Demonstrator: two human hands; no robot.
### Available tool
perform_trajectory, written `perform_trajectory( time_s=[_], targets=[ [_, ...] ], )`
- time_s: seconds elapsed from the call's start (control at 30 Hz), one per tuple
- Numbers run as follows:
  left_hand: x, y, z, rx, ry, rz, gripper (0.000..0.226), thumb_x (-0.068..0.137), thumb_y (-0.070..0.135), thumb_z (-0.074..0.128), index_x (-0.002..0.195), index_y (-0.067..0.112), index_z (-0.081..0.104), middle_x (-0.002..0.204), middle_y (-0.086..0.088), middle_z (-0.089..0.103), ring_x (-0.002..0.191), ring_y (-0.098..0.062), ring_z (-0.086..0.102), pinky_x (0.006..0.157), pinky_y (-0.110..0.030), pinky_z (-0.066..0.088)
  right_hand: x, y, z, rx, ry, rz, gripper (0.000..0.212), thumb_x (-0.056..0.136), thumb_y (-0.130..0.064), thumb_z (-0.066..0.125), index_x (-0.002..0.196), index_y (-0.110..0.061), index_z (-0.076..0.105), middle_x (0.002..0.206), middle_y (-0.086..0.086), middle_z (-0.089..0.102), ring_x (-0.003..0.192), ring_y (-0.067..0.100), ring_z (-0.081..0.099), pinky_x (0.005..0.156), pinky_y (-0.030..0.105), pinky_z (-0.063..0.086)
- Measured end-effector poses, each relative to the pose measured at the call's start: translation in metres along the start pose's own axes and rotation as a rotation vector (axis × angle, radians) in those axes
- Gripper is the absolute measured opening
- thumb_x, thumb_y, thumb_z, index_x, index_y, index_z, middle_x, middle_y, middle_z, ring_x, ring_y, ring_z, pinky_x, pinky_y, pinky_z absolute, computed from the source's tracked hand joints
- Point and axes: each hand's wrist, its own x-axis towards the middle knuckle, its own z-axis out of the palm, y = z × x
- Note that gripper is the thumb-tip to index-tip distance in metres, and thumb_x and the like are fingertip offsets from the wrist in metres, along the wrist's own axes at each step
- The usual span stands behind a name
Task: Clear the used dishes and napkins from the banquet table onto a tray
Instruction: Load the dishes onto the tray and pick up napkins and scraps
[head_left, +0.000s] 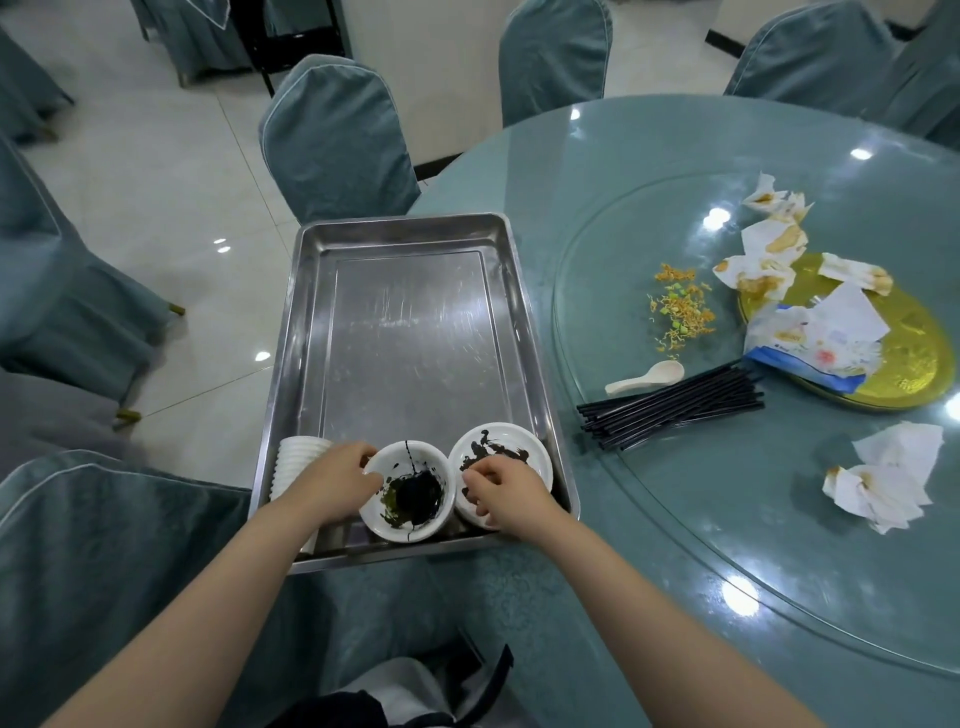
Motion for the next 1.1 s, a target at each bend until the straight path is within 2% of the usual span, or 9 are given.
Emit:
perform_trajectory(
  time_s=[0.1,0.17,0.3,0.4,0.47,0.63,0.73,0.87,1.1],
  targets=[
    [0.005,0.008,-0.001,0.024,0.040,0.029,0.042,0.091,0.022,0.057,0.132,0.017,0.053,0.129,-0.001,0.058,0.110,-0.019,0.056,0.093,-0.032,0.046,0.001,0.003,-0.013,0.064,0.086,-0.037,0.012,0.095,-0.025,0.053,0.086,-0.025,0.061,0.080,-0.004,0.068,0.061,0.007,0.058,0.057,0.024,0.048],
    [0.009,0.018,-0.001,0.040,0.068,0.056,0.048,0.092,0.027,0.057,0.138,0.019,0.047,0.137,0.000,0.051,0.120,-0.019,0.051,0.099,-0.032,0.041,0.000,0.005,-0.025,0.116,0.169,-0.042,0.014,0.095,-0.021,0.054,0.084,-0.026,0.062,0.076,-0.005,0.067,0.058,0.006,0.058,0.058,0.024,0.048],
    [0.020,0.052,0.003,0.083,0.075,0.165,0.046,0.094,0.028,0.055,0.138,0.021,0.046,0.139,0.001,0.049,0.122,-0.018,0.050,0.102,-0.034,0.040,-0.005,0.018,-0.055,0.172,0.343,-0.028,0.017,0.092,-0.012,0.053,0.085,-0.023,0.064,0.073,-0.005,0.067,0.062,0.009,0.059,0.065,0.029,0.052],
    [0.030,0.083,0.012,0.116,0.049,0.251,0.046,0.094,0.026,0.054,0.138,0.020,0.047,0.140,-0.001,0.048,0.125,-0.019,0.049,0.104,-0.034,0.039,-0.008,0.032,-0.079,0.194,0.489,-0.023,0.019,0.087,-0.011,0.054,0.085,-0.028,0.063,0.083,-0.004,0.070,0.075,0.012,0.062,0.077,0.033,0.052],
    [0.036,0.105,0.019,0.151,0.026,0.320,0.047,0.093,0.027,0.055,0.138,0.019,0.046,0.139,-0.002,0.048,0.126,-0.020,0.047,0.105,-0.035,0.039,-0.012,0.042,-0.094,0.195,0.574,-0.013,0.022,0.087,-0.009,0.054,0.086,-0.030,0.061,0.089,-0.003,0.069,0.082,0.014,0.063,0.078,0.030,0.050],
    [0.044,0.160,0.046,0.194,-0.043,0.463,0.054,0.092,0.036,0.058,0.139,0.015,0.044,0.137,-0.006,0.048,0.127,-0.023,0.045,0.105,-0.035,0.038,-0.026,0.068,-0.128,0.216,0.741,0.026,0.015,0.090,-0.008,0.055,0.097,-0.020,0.060,0.087,-0.006,0.064,0.083,0.014,0.059,0.076,0.024,0.042],
    [0.050,0.191,0.067,0.224,-0.064,0.523,0.062,0.089,0.042,0.061,0.140,0.013,0.042,0.138,-0.009,0.046,0.128,-0.026,0.042,0.107,-0.038,0.038,-0.033,0.084,-0.143,0.161,0.754,0.084,0.023,0.089,-0.004,0.052,0.109,-0.013,0.059,0.100,0.001,0.064,0.092,0.018,0.058,0.085,0.029,0.046],
    [0.053,0.223,0.095,0.306,-0.058,0.600,0.065,0.085,0.048,0.064,0.135,0.012,0.044,0.131,-0.010,0.047,0.123,-0.027,0.045,0.101,-0.038,0.042,-0.046,0.103,-0.152,-0.051,0.696,0.140,0.040,0.090,-0.007,0.051,0.129,-0.009,0.052,0.132,0.005,0.056,0.123,0.022,0.051,0.102,0.032,0.038],
    [0.061,0.256,0.135,0.546,0.018,0.735,0.064,0.084,0.052,0.063,0.125,0.008,0.043,0.126,-0.011,0.046,0.116,-0.029,0.046,0.097,-0.041,0.044,-0.063,0.120,-0.159,-0.223,0.656,0.159,0.050,0.089,-0.006,0.049,0.139,-0.008,0.044,0.143,0.008,0.047,0.131,0.023,0.043,0.106,0.029,0.032]
  ],
)
